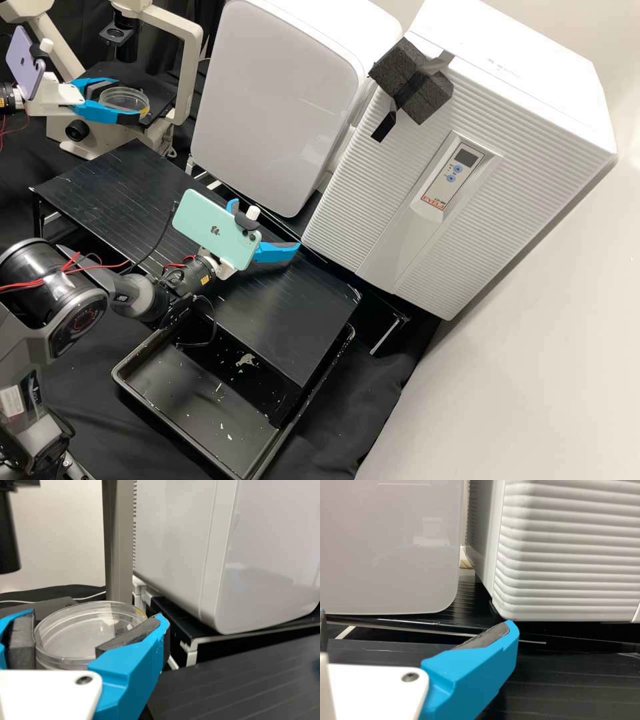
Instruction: Place the petri dish on the microscope
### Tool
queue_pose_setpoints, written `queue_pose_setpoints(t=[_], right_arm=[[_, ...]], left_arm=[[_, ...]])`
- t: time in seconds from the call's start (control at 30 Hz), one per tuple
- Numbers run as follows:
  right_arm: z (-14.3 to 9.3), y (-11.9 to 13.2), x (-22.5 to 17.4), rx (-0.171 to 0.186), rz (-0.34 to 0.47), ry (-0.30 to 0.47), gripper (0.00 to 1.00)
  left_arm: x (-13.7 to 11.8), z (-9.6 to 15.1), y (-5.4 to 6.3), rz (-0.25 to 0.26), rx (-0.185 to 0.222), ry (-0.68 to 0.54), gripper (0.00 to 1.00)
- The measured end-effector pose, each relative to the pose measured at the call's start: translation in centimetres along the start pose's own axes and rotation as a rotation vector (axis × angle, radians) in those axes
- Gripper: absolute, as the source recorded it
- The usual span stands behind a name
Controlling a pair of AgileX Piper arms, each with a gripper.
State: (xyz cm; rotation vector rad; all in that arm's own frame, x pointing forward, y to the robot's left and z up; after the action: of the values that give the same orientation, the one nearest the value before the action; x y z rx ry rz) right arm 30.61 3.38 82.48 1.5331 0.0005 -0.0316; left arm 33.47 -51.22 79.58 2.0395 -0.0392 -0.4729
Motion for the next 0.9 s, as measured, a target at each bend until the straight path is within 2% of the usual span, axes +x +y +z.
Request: queue_pose_setpoints(t=[0.07, 0.17, 0.4, 0.9], right_arm=[[0.0, 0.0, 0.0, 0.000, 0.000, 0.000, 1.00], [0.0, 0.0, 0.0, 0.000, 0.000, 0.000, 1.00], [0.0, 0.0, 0.0, 0.000, 0.000, 0.000, 1.00], [0.0, 0.0, 0.0, 0.000, 0.000, 0.000, 1.00]], left_arm=[[0.1, -0.5, -0.4, -0.012, 0.011, 0.014, 0.00], [0.2, -1.9, -0.9, -0.026, -0.001, 0.054, 0.00], [0.7, -4.5, 0.0, 0.021, -0.030, 0.136, 0.00], [3.4, -6.2, 0.8, 0.032, -0.048, 0.187, 0.00]])
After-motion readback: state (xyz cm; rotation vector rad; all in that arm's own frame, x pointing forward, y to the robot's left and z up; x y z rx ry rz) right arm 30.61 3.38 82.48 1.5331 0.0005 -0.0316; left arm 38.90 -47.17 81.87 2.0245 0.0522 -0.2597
